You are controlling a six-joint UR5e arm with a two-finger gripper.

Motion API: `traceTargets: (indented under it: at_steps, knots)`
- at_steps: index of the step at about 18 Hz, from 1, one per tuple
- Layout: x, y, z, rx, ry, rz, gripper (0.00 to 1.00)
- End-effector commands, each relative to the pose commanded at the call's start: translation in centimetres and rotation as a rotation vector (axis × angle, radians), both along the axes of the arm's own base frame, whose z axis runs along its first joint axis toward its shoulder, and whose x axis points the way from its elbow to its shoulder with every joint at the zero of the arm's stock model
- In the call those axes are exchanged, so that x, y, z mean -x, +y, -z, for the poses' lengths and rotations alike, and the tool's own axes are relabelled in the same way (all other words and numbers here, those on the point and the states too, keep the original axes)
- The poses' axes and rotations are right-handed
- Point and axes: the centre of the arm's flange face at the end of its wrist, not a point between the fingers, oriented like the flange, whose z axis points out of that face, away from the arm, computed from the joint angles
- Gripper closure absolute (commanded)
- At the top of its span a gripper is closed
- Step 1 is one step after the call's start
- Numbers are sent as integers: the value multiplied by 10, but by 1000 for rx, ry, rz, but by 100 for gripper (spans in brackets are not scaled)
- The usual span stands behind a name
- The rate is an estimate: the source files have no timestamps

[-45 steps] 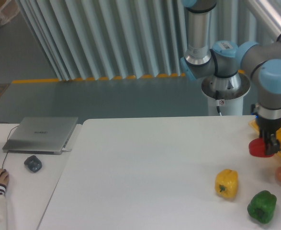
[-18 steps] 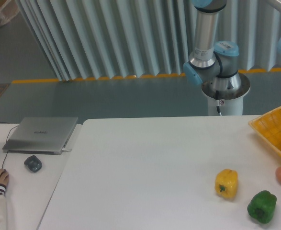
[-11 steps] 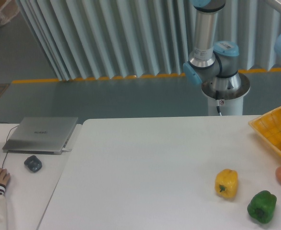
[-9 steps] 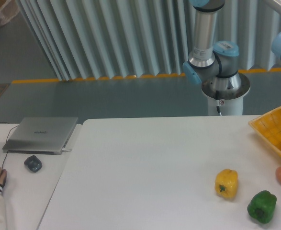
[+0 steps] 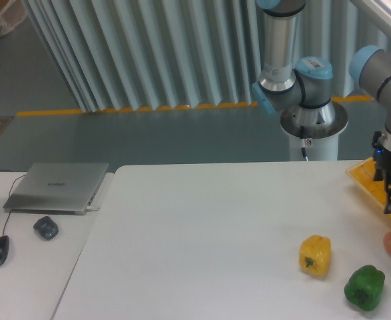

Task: Place the red peppers in a basket

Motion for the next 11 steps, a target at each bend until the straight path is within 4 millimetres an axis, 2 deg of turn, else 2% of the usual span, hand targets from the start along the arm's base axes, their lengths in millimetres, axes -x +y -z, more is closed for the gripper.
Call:
traceTargets:
  at_steps: [5,11]
  knots:
    - [-32,33,-1,-10,34,-55,0]
    - [-36,37,-3,-16,40,-64,0]
